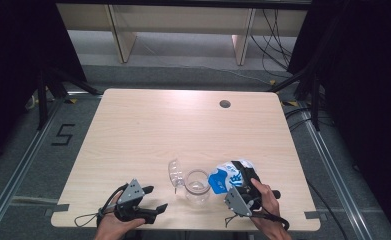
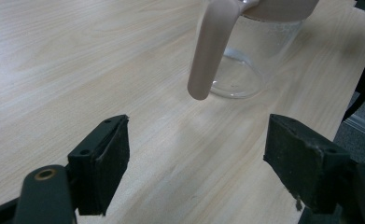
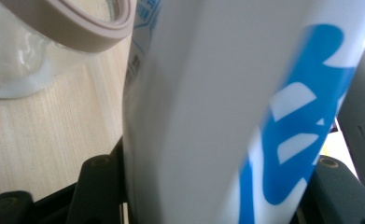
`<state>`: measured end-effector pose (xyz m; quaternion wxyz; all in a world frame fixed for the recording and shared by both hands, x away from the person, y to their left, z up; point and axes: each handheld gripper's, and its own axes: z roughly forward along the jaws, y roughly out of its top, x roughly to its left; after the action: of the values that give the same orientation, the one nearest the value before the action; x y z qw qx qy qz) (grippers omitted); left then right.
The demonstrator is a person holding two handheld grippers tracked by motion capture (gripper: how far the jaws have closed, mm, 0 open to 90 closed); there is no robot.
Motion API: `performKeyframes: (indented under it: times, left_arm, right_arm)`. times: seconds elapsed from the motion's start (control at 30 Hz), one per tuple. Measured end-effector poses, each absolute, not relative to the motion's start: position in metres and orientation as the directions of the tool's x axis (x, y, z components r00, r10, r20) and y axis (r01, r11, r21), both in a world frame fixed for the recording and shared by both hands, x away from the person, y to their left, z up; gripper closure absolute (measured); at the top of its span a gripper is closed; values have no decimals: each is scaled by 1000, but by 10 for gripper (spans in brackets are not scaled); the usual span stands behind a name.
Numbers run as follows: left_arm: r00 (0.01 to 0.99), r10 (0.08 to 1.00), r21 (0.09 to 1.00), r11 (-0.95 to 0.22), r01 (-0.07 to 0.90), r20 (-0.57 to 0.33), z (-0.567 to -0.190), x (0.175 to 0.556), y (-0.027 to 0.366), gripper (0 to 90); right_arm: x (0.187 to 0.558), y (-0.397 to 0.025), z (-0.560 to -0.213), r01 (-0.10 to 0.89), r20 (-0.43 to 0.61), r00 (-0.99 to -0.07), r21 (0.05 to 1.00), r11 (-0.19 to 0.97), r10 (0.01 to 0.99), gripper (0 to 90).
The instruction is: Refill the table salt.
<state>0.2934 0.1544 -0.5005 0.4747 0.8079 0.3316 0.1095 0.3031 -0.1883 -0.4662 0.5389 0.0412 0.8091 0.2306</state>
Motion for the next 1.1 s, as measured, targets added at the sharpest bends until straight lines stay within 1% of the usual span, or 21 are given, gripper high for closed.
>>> performKeyframes:
  times: [0.07,0.17,0.23,0.27,0.33,0.37,0.4,0.43,0.47,0.5,0.53,0.57,0.63,0.77,0.83,0.9,0.93,1.0,1.03,1.07,1.1]
  left_arm:
    - [750,645,836,-325,441,-145,-501,293,154,217]
    - [754,641,839,-327,435,-142,-501,293,154,217]
    - [744,652,840,-318,440,-143,-501,292,153,217]
    - [747,650,841,-321,436,-139,-501,292,153,217]
    - [740,655,838,-311,448,-153,-501,292,153,217]
    - [740,655,839,-311,447,-152,-501,292,153,217]
    - [741,656,834,-321,448,-145,-501,292,153,217]
    - [742,654,835,-320,448,-147,-501,292,153,217]
    - [742,655,834,-323,447,-144,-501,292,153,217]
    - [741,655,834,-322,447,-145,-501,292,153,217]
    - [742,654,836,-319,448,-148,-501,292,153,217]
    - [745,652,840,-319,439,-141,-501,292,153,217]
    - [741,656,834,-322,448,-145,-501,292,153,217]
    - [757,638,842,-325,432,-142,-502,293,153,217]
    - [749,645,837,-320,445,-151,-502,292,152,217]
    - [744,652,837,-319,444,-146,-502,291,152,217]
    - [754,645,837,-339,430,-127,-501,292,153,217]
    - [753,646,836,-341,429,-124,-501,292,153,217]
    - [752,647,836,-340,430,-124,-501,292,153,217]
    - [752,648,836,-339,431,-125,-501,291,153,217]
    - [752,647,836,-341,429,-123,-501,291,153,217]
  right_arm:
    - [303,-187,-466,-191,-862,-412,400,896,297,455]
    - [301,-185,-467,-169,-862,-414,388,906,292,456]
    - [304,-183,-465,-209,-901,-379,304,929,210,456]
    - [303,-183,-467,-195,-889,-390,335,922,240,457]
    - [304,-182,-467,-202,-899,-380,311,929,218,457]
    - [304,-182,-465,-217,-914,-361,274,937,184,458]
    - [303,-181,-467,-199,-905,-369,299,933,211,459]
    - [304,-181,-467,-207,-912,-359,284,936,198,459]
    - [304,-180,-463,-229,-931,-335,229,946,144,459]
    - [305,-180,-463,-234,-934,-331,218,947,133,460]
    - [304,-180,-467,-206,-918,-352,264,942,180,460]
    - [303,-179,-468,-195,-919,-348,266,944,187,461]
    - [306,-179,-467,-224,-924,-352,240,945,151,461]
    - [305,-178,-467,-218,-930,-337,227,949,145,462]
    - [306,-177,-461,-250,-954,-294,139,958,62,462]
    - [306,-177,-462,-244,-950,-304,157,957,78,462]
    - [307,-177,-466,-235,-937,-329,201,951,117,462]
    - [305,-177,-467,-200,-938,-322,203,959,131,464]
    - [305,-177,-467,-203,-940,-318,197,959,125,464]
    - [307,-176,-466,-228,-945,-309,181,957,105,464]
    - [307,-176,-467,-224,-946,-304,182,958,109,464]
